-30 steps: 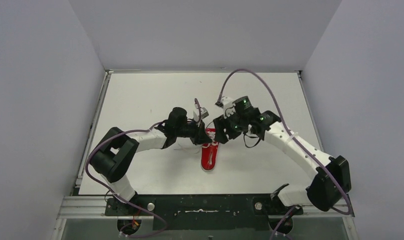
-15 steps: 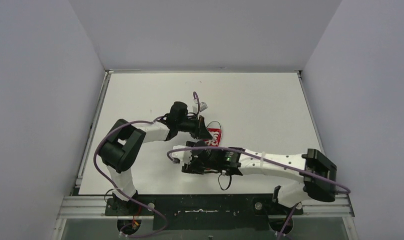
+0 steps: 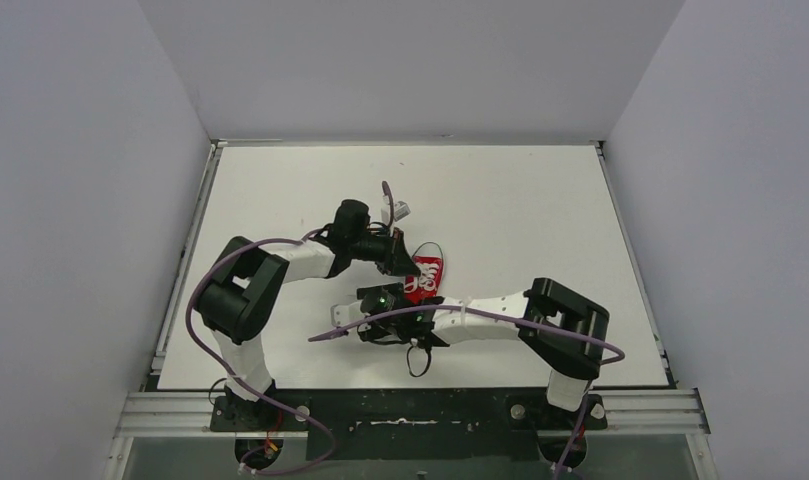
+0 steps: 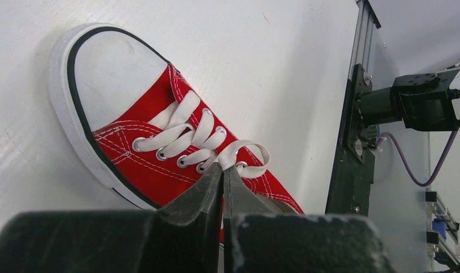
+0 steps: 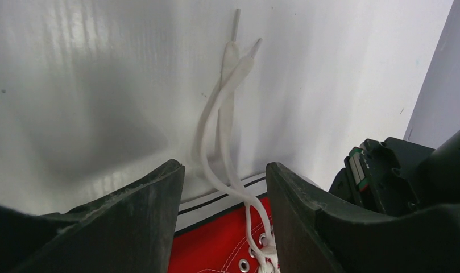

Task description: Tie the shoes

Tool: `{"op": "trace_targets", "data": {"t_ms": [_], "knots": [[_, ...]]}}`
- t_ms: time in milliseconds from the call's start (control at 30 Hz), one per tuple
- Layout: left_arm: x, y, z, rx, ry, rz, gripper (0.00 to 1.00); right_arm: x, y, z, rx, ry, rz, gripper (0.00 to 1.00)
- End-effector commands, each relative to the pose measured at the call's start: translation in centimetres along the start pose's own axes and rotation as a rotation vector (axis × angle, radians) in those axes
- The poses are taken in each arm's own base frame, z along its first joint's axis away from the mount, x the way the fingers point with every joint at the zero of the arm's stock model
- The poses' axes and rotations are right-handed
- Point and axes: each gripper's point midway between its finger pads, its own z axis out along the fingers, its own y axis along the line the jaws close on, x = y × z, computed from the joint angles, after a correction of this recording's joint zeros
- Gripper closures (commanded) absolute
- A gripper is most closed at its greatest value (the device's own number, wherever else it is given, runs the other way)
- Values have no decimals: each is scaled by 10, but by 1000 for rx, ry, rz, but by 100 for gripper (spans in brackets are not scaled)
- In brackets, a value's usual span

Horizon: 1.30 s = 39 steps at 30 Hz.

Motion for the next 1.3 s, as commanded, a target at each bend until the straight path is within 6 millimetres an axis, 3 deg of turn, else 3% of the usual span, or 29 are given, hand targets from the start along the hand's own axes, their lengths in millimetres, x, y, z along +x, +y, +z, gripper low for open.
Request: {"op": "trace_targets", "data": {"t_ms": [0,200,300,400,433,533,733,933,1000,1067,1100,1133,1267], "knots": [[-16,-13,1,74,-6,74,100,-15,-26,8,78,-39,-67,46],[-16,-12,2,76,-9,82,100,-10,-13,15,41,-23,-93,60],[-15,-12,2,81,-5,78,100,-9,-13,19,42,-19,-82,76],[-14,-12,1,80,-6,76,100,-11,-17,18,57,-16,-88,99],[-14,-12,0,78,-6,75,100,-15,-22,14,66,-26,-77,100],[-14,-13,-3,76,-6,62,100,-29,-28,-10,25,-69,7,100],[-16,-19,-7,76,-6,17,100,-47,-31,-58,-110,-219,386,100],[-17,-25,-15,65,-6,-28,100,-46,-36,-98,-228,-258,889,100],[-18,-27,-17,63,-3,-35,100,-43,-33,-110,-272,-261,985,100],[-19,-29,-17,74,1,-38,100,-48,-23,-117,-285,-274,883,97],[-18,-30,-17,77,11,-42,100,-47,-17,-116,-265,-249,791,83],[-17,-29,-17,77,20,-43,100,-43,-16,-110,-224,-231,668,74],[-18,-22,-15,74,42,-40,100,-36,-21,-79,-152,-166,388,58]]}}
